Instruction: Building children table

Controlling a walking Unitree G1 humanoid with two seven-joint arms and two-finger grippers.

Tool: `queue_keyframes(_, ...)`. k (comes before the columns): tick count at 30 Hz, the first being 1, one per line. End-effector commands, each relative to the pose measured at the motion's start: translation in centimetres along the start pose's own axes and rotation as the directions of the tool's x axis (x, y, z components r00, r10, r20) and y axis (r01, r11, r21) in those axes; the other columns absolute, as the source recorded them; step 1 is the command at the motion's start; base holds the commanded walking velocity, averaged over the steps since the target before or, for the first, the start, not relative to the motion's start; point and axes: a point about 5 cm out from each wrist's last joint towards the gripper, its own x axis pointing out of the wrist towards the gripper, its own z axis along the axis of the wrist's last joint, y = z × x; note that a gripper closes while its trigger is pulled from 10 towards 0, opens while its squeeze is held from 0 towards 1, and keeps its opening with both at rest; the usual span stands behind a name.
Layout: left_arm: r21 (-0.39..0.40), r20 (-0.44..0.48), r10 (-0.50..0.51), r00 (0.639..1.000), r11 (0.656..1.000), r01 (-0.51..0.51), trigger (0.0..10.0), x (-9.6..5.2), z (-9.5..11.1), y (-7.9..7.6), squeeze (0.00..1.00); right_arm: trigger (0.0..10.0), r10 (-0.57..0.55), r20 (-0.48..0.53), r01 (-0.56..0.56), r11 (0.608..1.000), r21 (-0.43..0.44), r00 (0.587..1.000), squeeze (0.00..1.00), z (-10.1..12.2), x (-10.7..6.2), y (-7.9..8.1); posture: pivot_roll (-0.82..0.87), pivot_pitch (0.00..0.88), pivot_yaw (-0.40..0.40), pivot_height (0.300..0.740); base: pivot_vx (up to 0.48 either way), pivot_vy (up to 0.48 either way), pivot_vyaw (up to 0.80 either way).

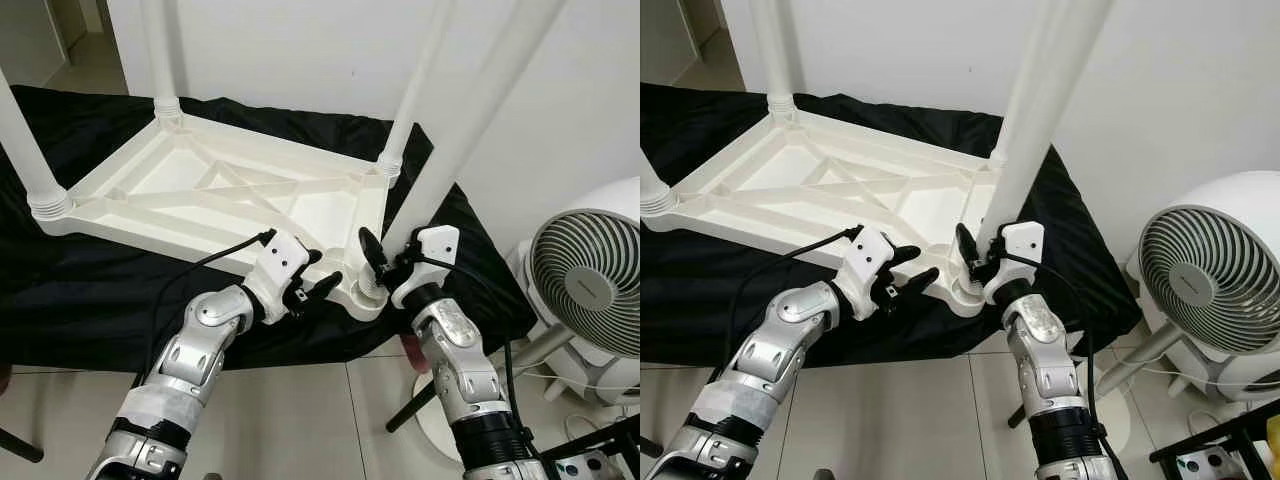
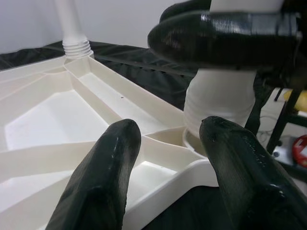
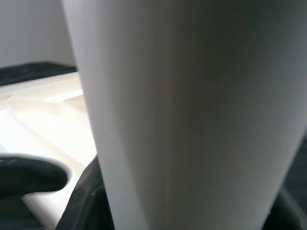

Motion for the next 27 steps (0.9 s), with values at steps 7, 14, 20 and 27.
queue_keyframes(7, -0.046, -0.033, 0.011, 0.999, 0.999, -0.012, 10.0, -0.5, 0.2, -0.2, 0.0, 10.0, 0.029, -0.035, -0.03, 0.999, -0.011, 0.999, 0.0, -1.1, -0.3, -0.4, 0.11, 0.004, -0.136, 0.74, 0.0, 0.0, 0.0)
queue_keyframes(14, -0.056, -0.087, -0.033, 0.996, 0.998, 0.028, 10.0, -1.1, -0.3, -1.1, 0.0, 10.0, 0.078, -0.067, -0.078, 0.997, -0.01, 0.995, 0.0, -1.9, -0.4, -0.7, 0.12, 0.02, -0.129, 0.74, 0.0, 0.0, 0.0)
queue_keyframes(20, -0.056, -0.092, -0.062, 0.994, 0.997, 0.057, 10.0, -1.6, -0.4, -1.4, 0.0, 10.0, 0.143, -0.087, -0.148, 0.988, -0.054, 0.986, 0.0, -2.5, -0.7, -0.3, 0.11, 0.024, -0.124, 0.74, 0.0, 0.0, 0.0)
queue_keyframes(27, -0.074, -0.098, -0.083, 0.992, 0.994, 0.076, 10.0, -1.9, -0.4, -1.5, 0.0, 10.0, 0.205, -0.129, -0.211, 0.977, -0.037, 0.97, 0.0, -3.7, -1.2, 0.1, 0.11, 0.027, -0.124, 0.74, 0.0, 0.0, 0.0)
